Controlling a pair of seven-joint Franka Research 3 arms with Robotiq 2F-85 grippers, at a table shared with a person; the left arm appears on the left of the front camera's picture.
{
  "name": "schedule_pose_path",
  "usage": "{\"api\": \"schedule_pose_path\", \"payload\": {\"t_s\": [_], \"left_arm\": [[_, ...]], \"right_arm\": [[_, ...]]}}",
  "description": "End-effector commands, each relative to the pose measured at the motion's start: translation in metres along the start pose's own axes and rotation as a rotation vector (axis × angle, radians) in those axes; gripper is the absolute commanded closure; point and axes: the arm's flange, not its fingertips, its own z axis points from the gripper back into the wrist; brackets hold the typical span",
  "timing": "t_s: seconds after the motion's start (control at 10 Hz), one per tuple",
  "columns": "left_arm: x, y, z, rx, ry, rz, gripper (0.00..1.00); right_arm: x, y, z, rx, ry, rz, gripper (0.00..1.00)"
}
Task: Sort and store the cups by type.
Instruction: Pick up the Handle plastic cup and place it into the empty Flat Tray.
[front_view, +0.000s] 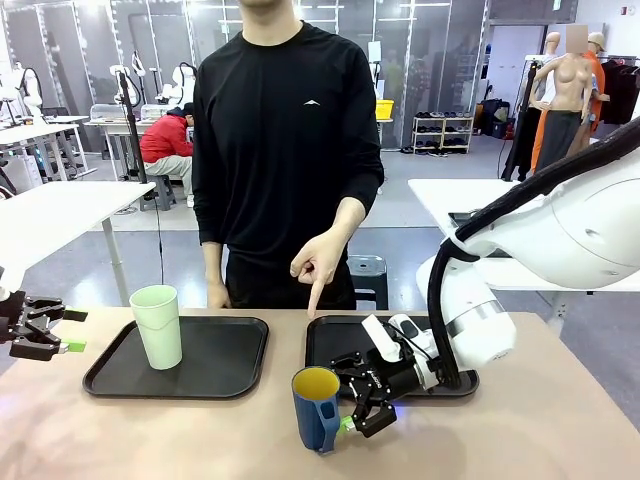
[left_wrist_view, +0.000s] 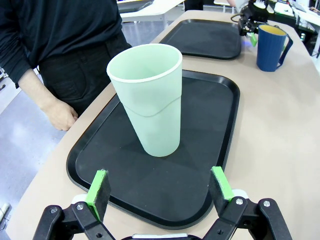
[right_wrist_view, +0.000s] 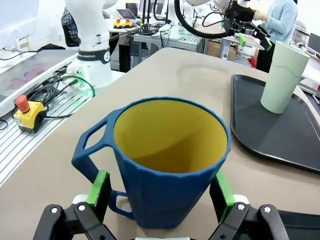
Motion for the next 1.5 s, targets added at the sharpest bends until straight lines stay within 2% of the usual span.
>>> {"api": "schedule_pose_path", "payload": {"t_s": [0.0,1.2,1.3,1.4], "left_arm": [[-0.001,0.001,-0.001,0.003,-0.017,-0.009,0.00],[-0.001,0.001,-0.001,0.003,-0.017,-0.009,0.00],[-0.001,0.001,-0.001,0.003,-0.017,-0.009,0.00],[-0.001,0.001,-0.001,0.003,-0.017,-0.009,0.00]], "right_arm": [[0.000,-0.009,-0.008,-0.008,-0.031,0.006,0.00],[-0.002,-0.014,-0.021,0.075,-0.045,-0.009,0.00],[-0.004,-0.014,-0.021,0.083,-0.042,-0.006,0.18],[-0.003,-0.014,-0.020,0.075,-0.072,-0.007,0.18]]}}
